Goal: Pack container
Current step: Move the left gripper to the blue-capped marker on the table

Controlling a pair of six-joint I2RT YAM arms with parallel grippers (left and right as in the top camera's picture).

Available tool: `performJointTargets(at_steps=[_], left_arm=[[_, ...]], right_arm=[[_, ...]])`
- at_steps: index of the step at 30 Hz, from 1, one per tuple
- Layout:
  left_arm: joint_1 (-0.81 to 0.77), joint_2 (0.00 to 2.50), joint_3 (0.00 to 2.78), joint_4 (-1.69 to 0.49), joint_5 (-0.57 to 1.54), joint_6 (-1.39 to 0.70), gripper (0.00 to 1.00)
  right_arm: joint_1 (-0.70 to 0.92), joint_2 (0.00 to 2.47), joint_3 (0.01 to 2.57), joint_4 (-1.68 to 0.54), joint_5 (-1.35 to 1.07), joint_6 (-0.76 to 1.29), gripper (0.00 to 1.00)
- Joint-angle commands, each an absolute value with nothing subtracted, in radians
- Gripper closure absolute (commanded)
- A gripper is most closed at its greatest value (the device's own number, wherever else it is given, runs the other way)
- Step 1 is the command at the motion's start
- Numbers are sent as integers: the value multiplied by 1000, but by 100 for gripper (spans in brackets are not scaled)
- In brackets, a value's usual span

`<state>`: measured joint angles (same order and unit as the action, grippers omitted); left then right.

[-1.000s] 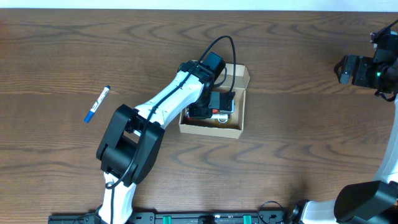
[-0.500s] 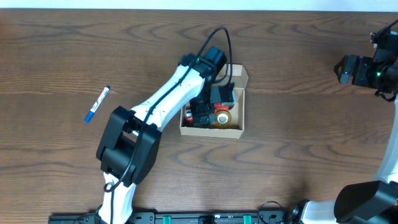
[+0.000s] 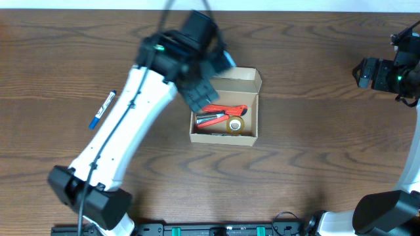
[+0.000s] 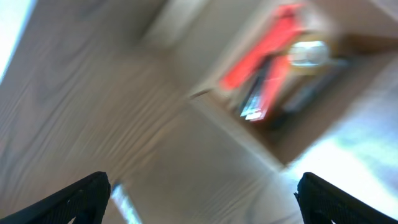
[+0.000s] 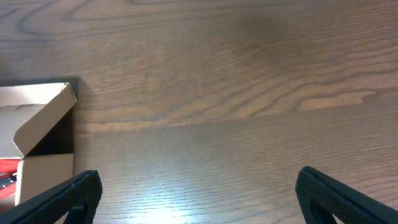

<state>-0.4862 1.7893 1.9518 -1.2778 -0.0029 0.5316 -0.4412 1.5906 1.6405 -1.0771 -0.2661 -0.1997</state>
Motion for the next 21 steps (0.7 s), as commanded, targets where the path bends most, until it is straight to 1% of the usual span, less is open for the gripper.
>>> performJointTargets(at_steps=[1, 5, 8, 11, 14, 21], left_arm=[[-361, 1753, 1969, -1258, -223, 332, 5], [-235, 1729, 1982, -1171, -272, 300, 5], [-128, 1758, 1980, -1138, -277, 278, 5], [-22, 1824, 1980, -1190, -189, 266, 5], [54, 1909, 1979, -1263, -134, 308, 5], [136, 2061, 1977, -1294, -99, 283, 4]], right_arm=[[-438, 1594, 1638, -1078, -278, -207, 1], [-438, 1594, 1638, -1081, -278, -207, 1], [-438, 1594, 1638, -1081, -278, -207, 1], [-438, 1594, 1638, -1082, -278, -207, 1], [-438, 1594, 1638, -1084, -278, -207, 1], [-437, 1594, 1638, -1093, -279, -207, 1]])
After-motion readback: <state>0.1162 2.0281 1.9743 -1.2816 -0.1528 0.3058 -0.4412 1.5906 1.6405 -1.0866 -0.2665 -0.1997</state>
